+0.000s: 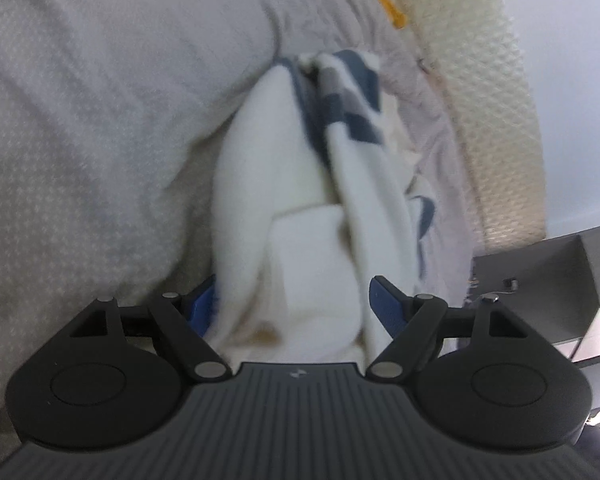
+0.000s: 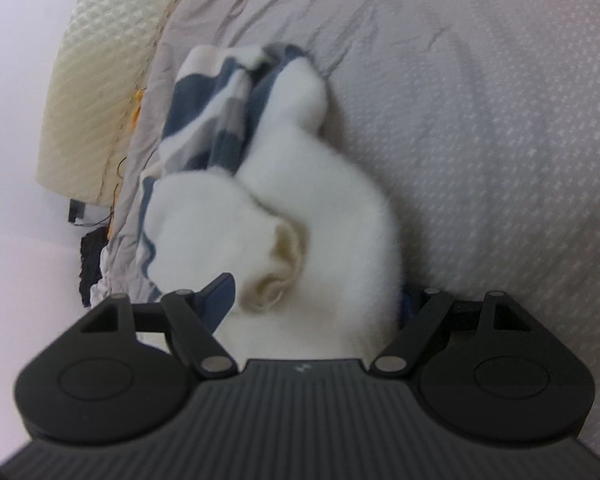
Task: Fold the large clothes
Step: 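Move both grippers to the sweater hem and close them on it, then lift the hem with both grippers and fold it over toward the collar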
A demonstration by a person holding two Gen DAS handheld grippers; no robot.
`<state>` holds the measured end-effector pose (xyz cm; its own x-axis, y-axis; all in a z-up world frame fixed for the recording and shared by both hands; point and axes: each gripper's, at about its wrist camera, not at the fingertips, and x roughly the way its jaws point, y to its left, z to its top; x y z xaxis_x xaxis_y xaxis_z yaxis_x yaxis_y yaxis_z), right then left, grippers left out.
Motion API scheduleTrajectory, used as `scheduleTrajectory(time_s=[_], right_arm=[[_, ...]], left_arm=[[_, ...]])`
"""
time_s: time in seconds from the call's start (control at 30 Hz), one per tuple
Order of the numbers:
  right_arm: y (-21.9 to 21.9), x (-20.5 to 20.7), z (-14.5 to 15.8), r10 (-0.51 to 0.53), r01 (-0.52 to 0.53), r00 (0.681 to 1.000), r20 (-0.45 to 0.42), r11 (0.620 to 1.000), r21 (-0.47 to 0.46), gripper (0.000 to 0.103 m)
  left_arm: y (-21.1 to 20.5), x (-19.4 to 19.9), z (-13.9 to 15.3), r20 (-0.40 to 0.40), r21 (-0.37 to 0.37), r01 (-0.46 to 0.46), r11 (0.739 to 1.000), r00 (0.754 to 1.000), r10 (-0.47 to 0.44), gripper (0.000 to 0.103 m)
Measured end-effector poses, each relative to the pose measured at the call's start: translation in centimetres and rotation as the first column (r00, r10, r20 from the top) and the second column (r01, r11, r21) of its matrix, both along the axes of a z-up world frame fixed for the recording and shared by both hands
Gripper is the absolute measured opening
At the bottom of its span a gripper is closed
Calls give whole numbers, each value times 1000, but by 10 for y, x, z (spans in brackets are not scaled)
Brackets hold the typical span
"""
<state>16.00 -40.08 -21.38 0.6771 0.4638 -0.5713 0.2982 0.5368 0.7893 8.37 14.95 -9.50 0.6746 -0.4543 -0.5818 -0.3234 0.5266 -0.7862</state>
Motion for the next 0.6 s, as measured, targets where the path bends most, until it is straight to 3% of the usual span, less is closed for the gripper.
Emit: scheduleTrajectory(time_s=[0.13,0.23,0.27,0.33,0.37,0.4,0.43,0.53,0.6], right_arm=[[6,-3,-2,7,-10,999,36,995,98,81],[9,-2,0,32,-41,997,65,989,139,79],[11,-2,1,44,-54,996,74,988,147,77],[15,-4,-1,61,-69,997,55,988,141,59],[18,-5,-4,62,-66,998,28,989,132,52],[19,-6,-7,55,-55,998,5,991,119,33],[19,-6,-9,44,-42,999,-15,994,101,23],[17,-5,-5,35,-34,999,-2,996,84,19],[18,-5,3,47,-50,999,25,995,92,17]], left_arm=[[-8,4,-10,-135,92,6,996,991,6,81],[-17,7,-13,-163,130,26,991,987,-4,81],[-19,7,-13,-166,135,34,990,986,-11,81],[-24,10,-13,-170,130,46,990,985,-24,79],[-23,10,-13,-171,127,48,991,985,-26,76],[-23,9,-13,-171,125,47,991,985,-25,63],[-25,11,-12,-176,131,44,990,984,-21,48],[-25,7,-5,-140,146,44,988,990,-23,25],[-24,2,4,-92,128,12,992,996,0,22]])
